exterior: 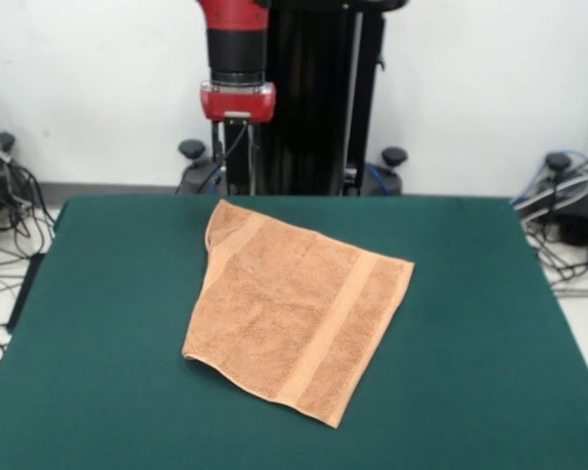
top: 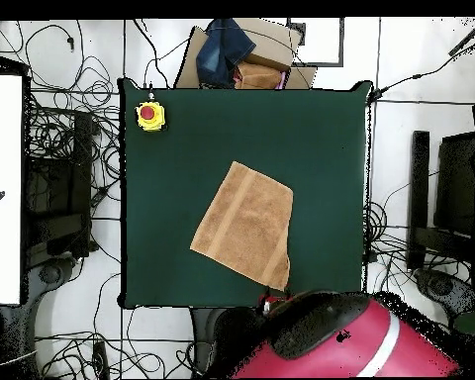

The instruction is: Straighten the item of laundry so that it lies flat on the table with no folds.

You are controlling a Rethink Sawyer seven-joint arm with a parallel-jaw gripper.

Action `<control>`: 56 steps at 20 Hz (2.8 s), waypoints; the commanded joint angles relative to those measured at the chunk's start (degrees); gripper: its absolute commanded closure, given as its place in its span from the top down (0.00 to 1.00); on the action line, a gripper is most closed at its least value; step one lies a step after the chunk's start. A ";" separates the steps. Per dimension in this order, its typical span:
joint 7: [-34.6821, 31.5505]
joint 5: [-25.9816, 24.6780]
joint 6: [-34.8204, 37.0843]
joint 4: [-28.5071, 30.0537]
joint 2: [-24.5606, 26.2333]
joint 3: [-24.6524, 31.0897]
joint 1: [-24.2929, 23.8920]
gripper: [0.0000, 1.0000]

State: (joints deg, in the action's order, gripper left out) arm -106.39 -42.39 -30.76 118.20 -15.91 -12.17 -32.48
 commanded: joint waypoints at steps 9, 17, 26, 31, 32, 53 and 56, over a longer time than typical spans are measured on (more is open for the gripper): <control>-5.42 5.03 -5.37 -10.49 11.48 -2.36 -0.60 1.00; -5.51 0.74 8.46 -10.33 2.11 3.38 -1.05 1.00; -4.90 3.22 7.01 -14.68 5.02 2.83 0.57 1.00; -5.32 3.92 7.69 -18.27 7.83 3.96 0.38 1.00; -5.40 3.53 8.67 -18.88 7.98 4.72 -0.09 1.00; -5.46 12.78 20.90 -27.38 11.50 7.13 5.39 1.00; -5.59 12.80 21.09 -27.95 11.66 7.10 5.77 1.00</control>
State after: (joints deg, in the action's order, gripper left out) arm -106.39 -33.14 -15.96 97.45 -5.77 -12.48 -28.50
